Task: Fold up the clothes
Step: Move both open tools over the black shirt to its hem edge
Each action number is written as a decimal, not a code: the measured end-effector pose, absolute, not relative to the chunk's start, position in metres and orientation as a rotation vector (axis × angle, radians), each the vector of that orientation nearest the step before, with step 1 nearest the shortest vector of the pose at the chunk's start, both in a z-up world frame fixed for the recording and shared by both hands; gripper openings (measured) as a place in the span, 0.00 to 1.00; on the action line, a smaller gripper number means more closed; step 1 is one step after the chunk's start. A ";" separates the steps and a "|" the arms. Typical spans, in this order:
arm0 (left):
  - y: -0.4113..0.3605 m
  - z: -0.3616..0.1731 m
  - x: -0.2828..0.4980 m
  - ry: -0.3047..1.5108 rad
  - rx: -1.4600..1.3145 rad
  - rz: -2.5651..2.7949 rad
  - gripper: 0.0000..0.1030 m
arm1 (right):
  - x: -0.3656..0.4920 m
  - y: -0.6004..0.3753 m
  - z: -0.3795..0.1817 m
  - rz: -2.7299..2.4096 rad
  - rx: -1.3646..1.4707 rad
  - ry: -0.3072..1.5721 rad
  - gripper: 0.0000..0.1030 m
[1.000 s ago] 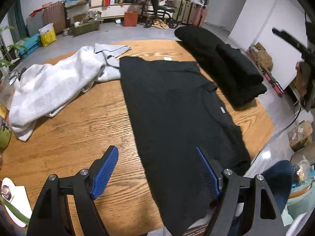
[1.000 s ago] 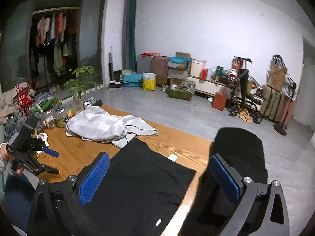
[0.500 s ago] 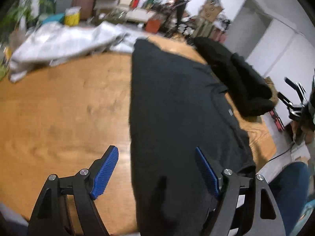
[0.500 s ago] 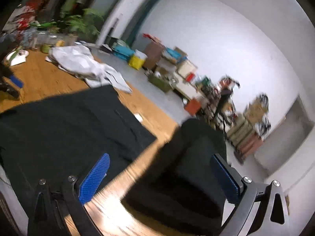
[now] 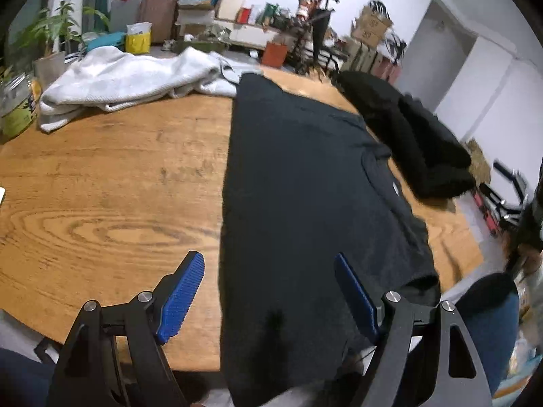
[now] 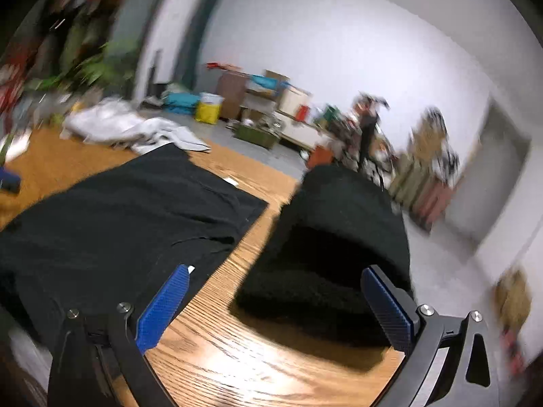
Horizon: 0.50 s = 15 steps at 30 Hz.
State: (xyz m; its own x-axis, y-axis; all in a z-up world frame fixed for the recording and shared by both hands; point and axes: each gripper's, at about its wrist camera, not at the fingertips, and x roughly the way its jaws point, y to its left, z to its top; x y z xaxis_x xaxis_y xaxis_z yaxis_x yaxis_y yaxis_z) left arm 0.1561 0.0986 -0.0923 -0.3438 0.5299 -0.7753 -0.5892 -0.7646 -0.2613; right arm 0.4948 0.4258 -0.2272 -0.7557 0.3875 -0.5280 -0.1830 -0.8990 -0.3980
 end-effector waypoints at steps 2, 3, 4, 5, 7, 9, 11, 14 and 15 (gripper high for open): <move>0.096 -0.096 0.159 0.132 -1.249 2.121 0.77 | 0.489 0.408 -0.219 2.720 -0.993 -0.492 1.00; 0.091 -0.098 0.160 0.138 -1.284 2.113 0.77 | 0.483 0.405 -0.217 2.741 -1.087 -0.430 1.00; 0.086 -0.101 0.160 0.140 -1.315 2.107 0.77 | 0.475 0.404 -0.218 2.739 -1.204 -0.303 1.00; 0.081 -0.103 0.159 0.132 -1.338 2.104 0.77 | 0.468 0.406 -0.220 2.715 -1.300 -0.166 1.00; 0.067 -0.110 0.156 0.116 -1.405 2.106 0.77 | 0.463 0.412 -0.237 2.575 -1.475 0.096 0.99; 0.057 -0.117 0.151 0.107 -1.468 2.102 0.77 | 0.470 0.415 -0.258 2.441 -1.574 0.321 0.82; 0.050 -0.125 0.146 0.105 -1.515 2.100 0.77 | 0.485 0.412 -0.278 2.360 -1.620 0.499 0.66; 0.048 -0.131 0.140 0.099 -1.559 2.104 0.77 | 0.499 0.404 -0.290 2.350 -1.567 0.630 0.62; 0.049 -0.133 0.140 0.100 -1.569 2.100 0.77 | 0.500 0.404 -0.290 2.356 -1.533 0.672 0.62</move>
State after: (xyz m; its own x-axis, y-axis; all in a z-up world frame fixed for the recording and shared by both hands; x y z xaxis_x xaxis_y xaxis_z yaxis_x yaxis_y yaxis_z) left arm 0.1397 0.0492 -0.1327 -0.2001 0.3544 -0.9135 -0.4393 -0.8658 -0.2397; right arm 0.5002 0.4036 -0.2900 -0.4149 -0.0398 -0.9090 -0.4458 -0.8620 0.2412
